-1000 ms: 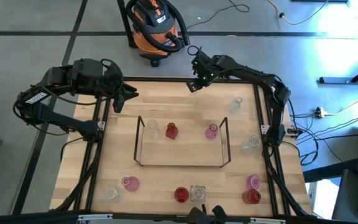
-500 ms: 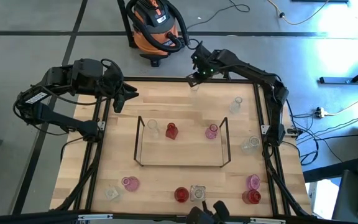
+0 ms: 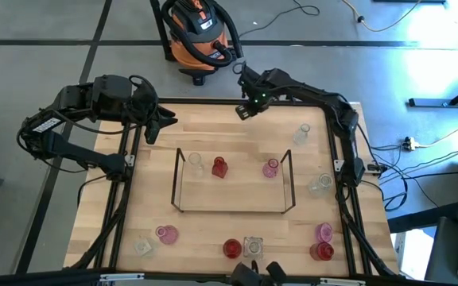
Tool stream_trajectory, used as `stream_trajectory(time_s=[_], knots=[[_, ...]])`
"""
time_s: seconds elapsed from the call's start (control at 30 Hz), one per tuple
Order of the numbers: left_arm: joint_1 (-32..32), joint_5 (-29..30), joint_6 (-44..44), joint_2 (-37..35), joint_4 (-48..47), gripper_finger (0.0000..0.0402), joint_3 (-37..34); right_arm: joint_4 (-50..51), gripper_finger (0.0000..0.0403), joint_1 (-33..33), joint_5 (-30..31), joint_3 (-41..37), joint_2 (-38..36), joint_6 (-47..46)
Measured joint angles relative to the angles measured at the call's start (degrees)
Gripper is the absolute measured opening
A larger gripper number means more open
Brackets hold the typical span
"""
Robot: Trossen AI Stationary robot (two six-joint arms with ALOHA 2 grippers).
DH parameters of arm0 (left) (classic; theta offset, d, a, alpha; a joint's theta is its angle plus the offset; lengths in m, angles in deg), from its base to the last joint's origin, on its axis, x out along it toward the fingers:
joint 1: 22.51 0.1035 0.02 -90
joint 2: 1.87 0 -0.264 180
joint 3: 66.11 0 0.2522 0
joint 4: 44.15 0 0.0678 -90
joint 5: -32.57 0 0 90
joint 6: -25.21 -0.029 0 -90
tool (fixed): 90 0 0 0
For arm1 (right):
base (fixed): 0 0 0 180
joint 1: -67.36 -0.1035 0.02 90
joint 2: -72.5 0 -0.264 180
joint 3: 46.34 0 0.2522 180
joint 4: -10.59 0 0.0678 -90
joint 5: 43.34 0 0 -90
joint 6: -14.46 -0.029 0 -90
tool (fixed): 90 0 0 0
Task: Sort vases onto shelf
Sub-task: Put the transparent flower vase on the shelf
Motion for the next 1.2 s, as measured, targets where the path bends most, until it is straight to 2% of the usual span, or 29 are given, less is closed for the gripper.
stream_trajectory(time_s=[0.1, 0.27, 0.5, 0.67, 0.83, 1.03, 1.2], knots=[[-0.02, 0.0, -0.01, 0.0, -0.02, 0.0114, 0.0, 0.99, 0.0079, -0.88, -1.42, 0.02, 0.31, 2.55], [-0.01, 0.0, -0.16, 0.0, -0.02, 0.0114, 0.0, 2.66, 0.0011, -2.14, -1.68, 0.02, 0.04, 5.73], [0.0, 0.02, -0.33, 0.0, -0.07, 0.0114, 0.0, 10.35, 0.0004, -3.41, -1.29, 4.65, -0.19, 8.91], [-0.01, 0.02, -0.33, 0.0, -0.17, 0.0114, 0.0, 17.8, 0.0003, -5.98, -0.39, 15.17, -0.3, 11.85], [-0.02, 0.11, -0.35, 0.0, -0.2, 0.0114, 0.0, 23.9, 0.0002, -11.33, -0.42, 24.08, -0.43, 13.29], [0.0, 1.22, -0.81, 0.0, -0.18, 0.0114, 0.0, 23.58, 0.0002, -18.21, -3.92, 23.22, -0.75, 11.4], [-0.01, 1.16, -0.17, 0.0, -0.17, 0.0114, 0.0, 23.49, 0.0001, -22.71, -3.01, 20.56, -0.78, 10.39]])
